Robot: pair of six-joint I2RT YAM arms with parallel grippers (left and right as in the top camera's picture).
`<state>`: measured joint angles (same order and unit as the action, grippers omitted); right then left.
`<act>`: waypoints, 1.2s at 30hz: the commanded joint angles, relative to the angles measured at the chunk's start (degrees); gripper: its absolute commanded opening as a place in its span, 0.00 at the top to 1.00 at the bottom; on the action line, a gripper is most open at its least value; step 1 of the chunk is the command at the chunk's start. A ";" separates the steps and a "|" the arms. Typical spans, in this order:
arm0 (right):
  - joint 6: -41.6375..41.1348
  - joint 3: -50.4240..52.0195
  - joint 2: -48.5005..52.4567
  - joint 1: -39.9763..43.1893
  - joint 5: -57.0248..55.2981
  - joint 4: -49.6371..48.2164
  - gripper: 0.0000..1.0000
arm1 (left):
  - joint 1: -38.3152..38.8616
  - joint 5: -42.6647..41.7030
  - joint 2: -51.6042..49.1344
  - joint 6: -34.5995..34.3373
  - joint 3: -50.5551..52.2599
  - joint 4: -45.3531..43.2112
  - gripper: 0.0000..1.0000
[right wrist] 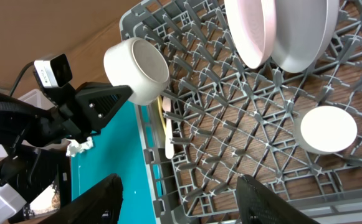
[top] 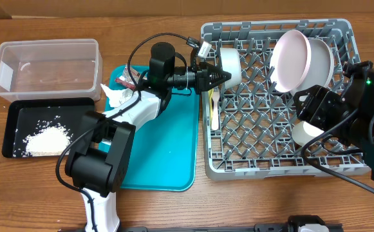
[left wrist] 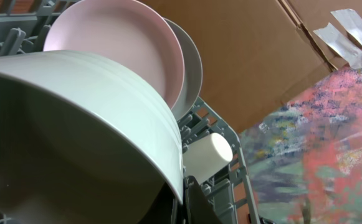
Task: Sort waste into correct bins and load items into the dishwasher rack
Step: 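Carry the empty bowl over the teal tray toward the rack, then lower the bowl into the rack's left side and open the left gripper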
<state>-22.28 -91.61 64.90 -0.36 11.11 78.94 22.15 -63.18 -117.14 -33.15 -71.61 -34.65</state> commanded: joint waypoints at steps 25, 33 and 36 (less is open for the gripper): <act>-0.04 -1.27 -0.20 0.28 -1.09 0.83 0.37 | -0.81 -5.46 -3.98 -3.30 -0.52 -4.55 0.81; -0.04 -1.27 -0.20 0.28 -1.27 0.90 0.37 | -2.45 -7.52 -3.98 -3.30 -0.52 -2.43 0.73; -0.04 -1.27 -0.17 0.28 -1.27 0.90 0.37 | -3.45 -8.39 -3.98 -3.30 -0.52 -2.25 0.74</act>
<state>-22.28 -91.61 64.90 -0.36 10.41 79.81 20.10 -69.08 -120.14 -36.14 -71.61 -37.21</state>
